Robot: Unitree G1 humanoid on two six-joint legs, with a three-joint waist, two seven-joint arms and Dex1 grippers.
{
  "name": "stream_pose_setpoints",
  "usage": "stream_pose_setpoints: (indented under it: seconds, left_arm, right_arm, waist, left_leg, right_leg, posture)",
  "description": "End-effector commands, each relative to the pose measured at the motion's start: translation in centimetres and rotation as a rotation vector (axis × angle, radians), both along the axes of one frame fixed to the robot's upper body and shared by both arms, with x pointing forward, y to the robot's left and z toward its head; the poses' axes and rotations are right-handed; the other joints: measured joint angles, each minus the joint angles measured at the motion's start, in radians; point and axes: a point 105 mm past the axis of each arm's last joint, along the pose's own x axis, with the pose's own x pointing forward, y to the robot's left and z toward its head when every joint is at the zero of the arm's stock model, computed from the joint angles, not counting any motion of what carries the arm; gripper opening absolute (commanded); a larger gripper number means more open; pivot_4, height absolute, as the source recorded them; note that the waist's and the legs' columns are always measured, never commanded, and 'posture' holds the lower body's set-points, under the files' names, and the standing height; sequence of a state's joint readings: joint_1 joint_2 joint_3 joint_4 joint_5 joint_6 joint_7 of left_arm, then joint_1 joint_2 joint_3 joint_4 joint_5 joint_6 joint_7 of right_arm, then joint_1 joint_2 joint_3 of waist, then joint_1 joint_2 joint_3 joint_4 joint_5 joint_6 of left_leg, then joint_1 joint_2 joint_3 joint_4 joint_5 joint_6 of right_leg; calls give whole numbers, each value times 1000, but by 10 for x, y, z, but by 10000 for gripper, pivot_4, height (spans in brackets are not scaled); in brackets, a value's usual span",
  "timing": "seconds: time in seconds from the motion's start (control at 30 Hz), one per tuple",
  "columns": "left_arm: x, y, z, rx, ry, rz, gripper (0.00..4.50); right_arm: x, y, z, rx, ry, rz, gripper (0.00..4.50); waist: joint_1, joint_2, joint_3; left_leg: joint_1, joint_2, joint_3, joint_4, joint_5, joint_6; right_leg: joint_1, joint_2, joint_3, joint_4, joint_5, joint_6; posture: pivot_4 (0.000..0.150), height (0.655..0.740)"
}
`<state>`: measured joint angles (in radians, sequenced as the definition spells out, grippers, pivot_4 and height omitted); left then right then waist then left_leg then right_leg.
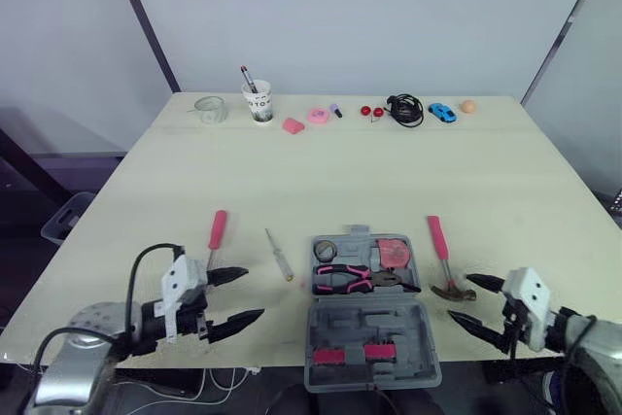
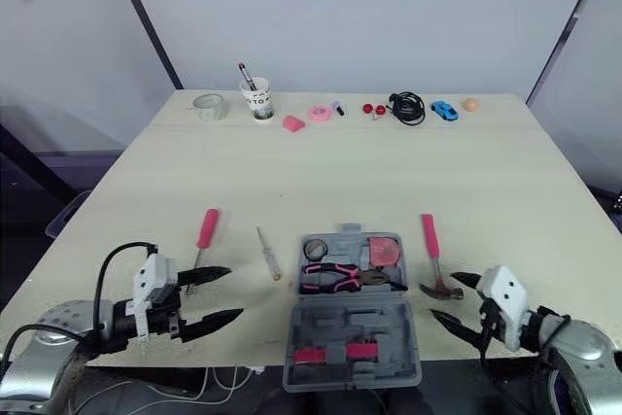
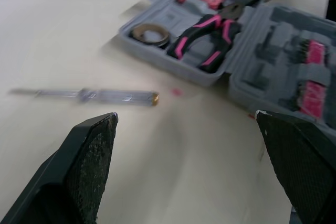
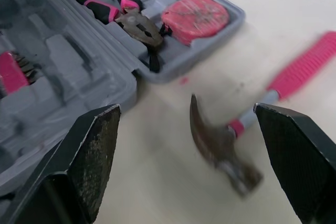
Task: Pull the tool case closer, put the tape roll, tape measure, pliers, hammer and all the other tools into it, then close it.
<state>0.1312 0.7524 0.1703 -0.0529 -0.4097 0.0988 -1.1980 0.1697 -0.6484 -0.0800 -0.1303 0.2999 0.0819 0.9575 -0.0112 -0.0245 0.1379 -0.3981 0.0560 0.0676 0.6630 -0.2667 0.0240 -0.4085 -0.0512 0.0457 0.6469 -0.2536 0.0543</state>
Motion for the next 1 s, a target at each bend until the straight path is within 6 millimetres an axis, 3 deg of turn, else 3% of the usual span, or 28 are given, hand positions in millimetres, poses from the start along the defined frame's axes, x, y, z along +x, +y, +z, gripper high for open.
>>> stream_pose_setpoints:
  seconds: [0.03,0.07,0.13,0.17,0.27,0.37,0.47,0.5,1.0]
  left_arm:
    - [2,-5,-3,19,10,-52,45000]
    - [3,-7,-4,21,17,-69,45000]
    - [6,-11,-8,24,36,-103,45000]
    - [7,-13,-10,28,44,-120,39768]
    - [8,-19,-14,34,70,-165,29746]
    - [9,-21,-21,72,94,-202,15228]
    - [14,-25,-24,85,98,-220,1877]
    - [16,-27,-25,92,97,-228,844]
    - [27,-42,-39,121,122,-288,844]
  right_arm:
    - [6,7,3,-36,-10,61,42685]
    - [8,10,3,-43,-12,83,37623]
    - [12,17,3,-77,-12,141,33967]
    - [14,21,3,-95,-8,170,26807]
    - [20,30,5,-127,-9,224,16448]
    - [23,34,0,-167,9,264,576]
    - [24,35,-4,-205,21,289,0]
    - [25,34,-5,-218,23,294,0]
    - [31,38,-16,-297,34,331,0]
  waist:
    - [0,0,0]
    - [0,0,0]
    - [0,0,0]
    - [0,0,0]
    - [0,0,0]
    - [0,0,0]
    - [2,0,0]
    - [3,0,0]
    - [1,0,0]
  left_leg:
    - [0,0,0,0,0,0]
    - [0,0,0,0,0,0]
    - [0,0,0,0,0,0]
    - [0,0,0,0,0,0]
    - [0,0,0,1,0,0]
    - [0,0,0,2,0,0]
    - [0,0,0,2,0,0]
    - [-1,0,-1,2,0,0]
    - [0,0,-1,5,0,0]
  right_leg:
    - [0,0,0,0,0,0]
    - [0,1,0,0,0,0]
    - [0,1,0,0,0,0]
    - [0,1,0,0,0,0]
    - [0,1,0,1,0,0]
    - [0,1,0,1,0,0]
    - [0,2,0,1,0,0]
    - [0,2,0,1,0,0]
    - [0,3,1,7,0,1]
  posture:
    - [1500,7400]
    - [1500,7400]
    - [1500,7400]
    - [1500,7400]
    - [1500,7400]
    - [1500,7400]
    - [1500,7400]
    - [1500,7400]
    - [1500,7400]
